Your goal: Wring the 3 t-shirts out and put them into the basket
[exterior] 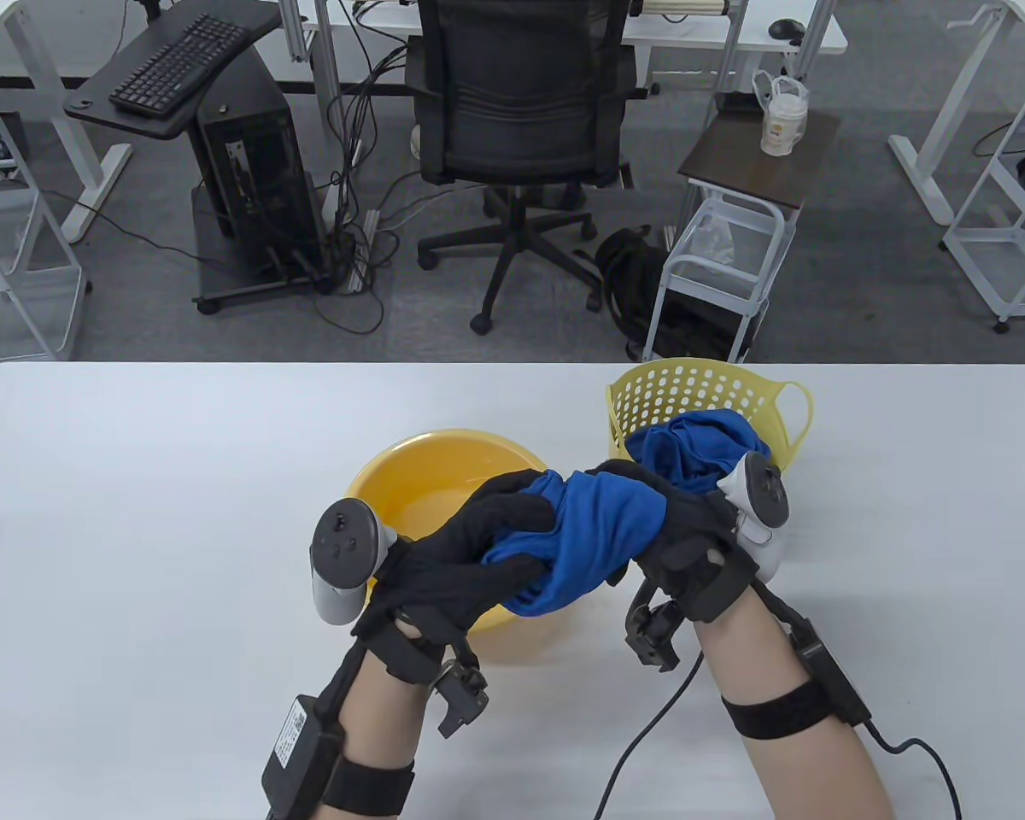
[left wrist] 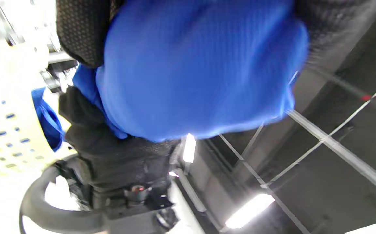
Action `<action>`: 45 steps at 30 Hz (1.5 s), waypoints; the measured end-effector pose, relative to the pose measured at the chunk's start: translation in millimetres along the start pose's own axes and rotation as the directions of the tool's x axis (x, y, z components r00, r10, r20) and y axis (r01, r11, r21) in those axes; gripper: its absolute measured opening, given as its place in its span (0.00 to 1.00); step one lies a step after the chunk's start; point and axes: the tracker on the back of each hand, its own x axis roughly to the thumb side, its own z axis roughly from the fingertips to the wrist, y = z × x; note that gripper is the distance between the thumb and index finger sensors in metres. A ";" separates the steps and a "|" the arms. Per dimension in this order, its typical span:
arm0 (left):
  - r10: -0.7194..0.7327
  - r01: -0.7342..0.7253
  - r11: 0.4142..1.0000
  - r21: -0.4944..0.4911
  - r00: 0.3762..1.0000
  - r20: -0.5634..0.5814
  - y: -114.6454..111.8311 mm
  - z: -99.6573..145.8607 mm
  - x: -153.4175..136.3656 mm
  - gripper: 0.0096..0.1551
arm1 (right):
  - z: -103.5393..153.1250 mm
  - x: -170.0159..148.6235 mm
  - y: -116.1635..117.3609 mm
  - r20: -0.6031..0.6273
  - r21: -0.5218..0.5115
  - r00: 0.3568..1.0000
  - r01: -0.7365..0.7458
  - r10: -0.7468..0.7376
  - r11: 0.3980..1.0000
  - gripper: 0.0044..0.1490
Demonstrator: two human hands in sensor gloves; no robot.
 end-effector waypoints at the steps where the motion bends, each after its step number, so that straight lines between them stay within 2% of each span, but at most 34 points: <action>1: -0.072 0.073 0.997 0.027 0.997 -0.027 -3.3 0.2 2.5 0.41 | 0.5 0.8 -0.9 -0.005 -0.020 0.998 -0.055 0.055 0.998 0.24; 3: -0.332 0.336 0.940 0.054 0.941 -0.061 -13.8 -1.9 7.9 0.47 | 3.1 5.5 0.3 -0.006 -0.077 0.982 -0.190 0.190 0.979 0.24; 4: -0.443 0.448 0.892 0.052 0.892 -0.089 -19.3 -2.6 10.5 0.50 | 4.5 8.7 1.8 -0.007 -0.100 0.970 -0.244 0.244 0.965 0.24; 6: -0.592 0.597 0.801 0.046 0.801 -0.089 -27.1 -4.0 14.6 0.54 | 7.6 16.2 2.2 -0.006 -0.136 0.946 -0.321 0.323 0.937 0.24; 7: -0.622 0.626 0.779 0.037 0.778 -0.086 -29.5 -4.4 15.7 0.59 | 8.4 18.5 1.5 -0.002 -0.144 0.940 -0.338 0.342 0.930 0.24; 9: -0.714 0.718 0.696 -0.002 0.693 -0.101 -37.2 -5.1 17.6 0.69 | 10.8 23.6 0.8 -0.009 -0.151 0.929 -0.367 0.369 0.918 0.25; 10: -0.740 0.743 0.669 -0.011 0.665 -0.100 -40.4 -5.4 17.9 0.68 | 11.3 23.9 1.3 -0.010 -0.165 0.922 -0.382 0.386 0.909 0.25; 13: -0.855 0.857 0.514 -0.025 0.510 -0.096 -56.2 -7.8 14.8 0.64 | 12.7 20.9 2.6 -0.035 -0.228 0.902 -0.426 0.430 0.875 0.26; 14: -0.871 0.873 0.486 -0.027 0.482 -0.091 -59.6 -8.2 13.1 0.65 | 13.1 20.2 2.6 -0.042 -0.234 0.900 -0.432 0.435 0.871 0.27; 15: -0.880 0.882 0.471 -0.026 0.468 -0.085 -63.5 -8.4 10.4 0.66 | 12.7 20.5 0.9 -0.051 -0.208 0.871 -0.488 0.489 0.848 0.31; 16: -0.876 0.877 0.479 -0.031 0.475 -0.082 -65.6 -8.8 7.4 0.66 | 13.2 20.6 -0.6 -0.071 -0.195 0.861 -0.507 0.504 0.840 0.35; 18: -0.861 0.863 0.505 -0.022 0.502 -0.083 -63.5 -10.0 4.4 0.63 | 13.3 18.2 -2.1 -0.096 -0.227 0.900 -0.435 0.424 0.872 0.36; 20: -0.783 0.788 0.616 0.009 0.614 -0.105 -53.8 -10.7 1.0 0.52 | 11.8 12.4 -3.6 -0.110 -0.187 0.921 -0.389 0.374 0.902 0.40; 22: -0.661 0.671 0.741 0.037 0.737 -0.138 -37.0 -9.7 -6.7 0.44 | 8.0 3.2 -2.7 -0.080 -0.148 0.971 -0.236 0.226 0.960 0.43; 24: -0.576 0.597 0.799 0.069 0.793 -0.197 -17.5 -5.7 -14.3 0.40 | 3.0 -5.1 0.4 -0.003 -0.053 0.999 -0.040 0.040 0.998 0.48; 25: -0.529 0.557 0.825 0.096 0.821 -0.216 -8.1 -3.0 -17.8 0.39 | 0.0 -7.5 2.1 0.048 0.008 0.997 0.053 -0.053 0.999 0.51; 26: -0.414 0.454 0.880 0.143 0.878 -0.239 5.5 0.7 -24.6 0.38 | -4.0 -10.1 5.8 0.084 0.108 0.970 0.218 -0.227 0.970 0.51; 27: -0.268 0.317 0.933 0.171 0.928 -0.259 16.1 4.7 -31.4 0.38 | -5.3 -9.7 9.4 0.081 0.158 0.939 0.319 -0.335 0.934 0.50; 28: -0.138 0.189 0.964 0.184 0.956 -0.259 23.3 7.8 -37.1 0.38 | -6.3 -7.6 12.5 0.111 0.177 0.927 0.337 -0.359 0.925 0.47; 29: -0.031 0.082 0.978 0.192 0.966 -0.258 28.4 10.2 -41.7 0.38 | -6.9 -4.9 15.2 0.153 0.181 0.938 0.282 -0.311 0.942 0.45; 30: 0.082 -0.031 0.980 0.198 0.963 -0.257 33.9 12.8 -46.5 0.38 | -5.8 0.9 19.7 0.236 0.169 0.961 0.106 -0.145 0.980 0.44; 31: 0.145 -0.091 0.974 0.206 0.955 -0.260 38.5 14.8 -50.3 0.38 | -4.3 7.2 24.7 0.323 0.144 0.945 -0.107 0.055 0.984 0.44; 32: 0.163 -0.109 0.973 0.206 0.951 -0.263 40.6 15.4 -52.1 0.38 | -2.2 11.7 28.8 0.380 0.102 0.898 -0.280 0.222 0.955 0.45; 33: 0.175 -0.126 0.974 0.187 0.946 -0.272 41.8 15.4 -54.2 0.38 | 1.5 17.7 36.5 0.459 0.012 0.754 -0.535 0.470 0.845 0.49; 34: 0.182 -0.139 0.976 0.169 0.944 -0.276 41.3 14.9 -55.1 0.38 | 4.1 20.3 42.3 0.493 -0.068 0.612 -0.682 0.619 0.728 0.54; 35: 0.204 -0.170 0.975 0.145 0.940 -0.273 38.3 13.1 -55.8 0.38 | 9.2 21.8 51.9 0.501 -0.227 0.327 -0.844 0.802 0.486 0.60; 36: 0.232 -0.211 0.972 0.106 0.934 -0.272 33.5 10.4 -56.2 0.38 | 13.8 20.0 60.9 0.469 -0.377 0.039 -0.895 0.882 0.240 0.65; 37: 0.248 -0.236 0.969 0.075 0.929 -0.273 30.1 8.6 -55.8 0.38 | 16.4 18.4 65.6 0.433 -0.458 -0.103 -0.881 0.895 0.120 0.70; 38: 0.266 -0.271 0.962 0.025 0.920 -0.288 24.2 6.1 -55.0 0.37 | 19.2 14.8 71.7 0.370 -0.566 -0.315 -0.822 0.874 -0.057 0.75; 39: 0.270 -0.284 0.959 0.002 0.912 -0.308 19.9 4.8 -54.2 0.37 | 21.7 11.7 73.8 0.316 -0.647 -0.411 -0.753 0.855 -0.123 0.79; 40: 0.260 -0.283 0.959 -0.027 0.910 -0.322 17.0 3.5 -53.0 0.37 | 23.6 10.7 73.6 0.305 -0.681 -0.427 -0.723 0.851 -0.118 0.80; 42: 0.187 -0.244 0.963 -0.119 0.913 -0.362 12.8 1.7 -51.8 0.37 | 27.7 11.5 74.5 0.344 -0.706 -0.403 -0.707 0.848 -0.049 0.79; 44: 0.112 -0.187 0.967 -0.172 0.922 -0.370 12.0 0.1 -50.0 0.37 | 30.5 13.4 76.1 0.359 -0.710 -0.436 -0.702 0.825 -0.062 0.78; 45: 0.071 -0.155 0.968 -0.195 0.921 -0.382 11.8 -0.4 -49.1 0.37 | 32.0 14.1 76.1 0.392 -0.703 -0.445 -0.709 0.805 -0.050 0.77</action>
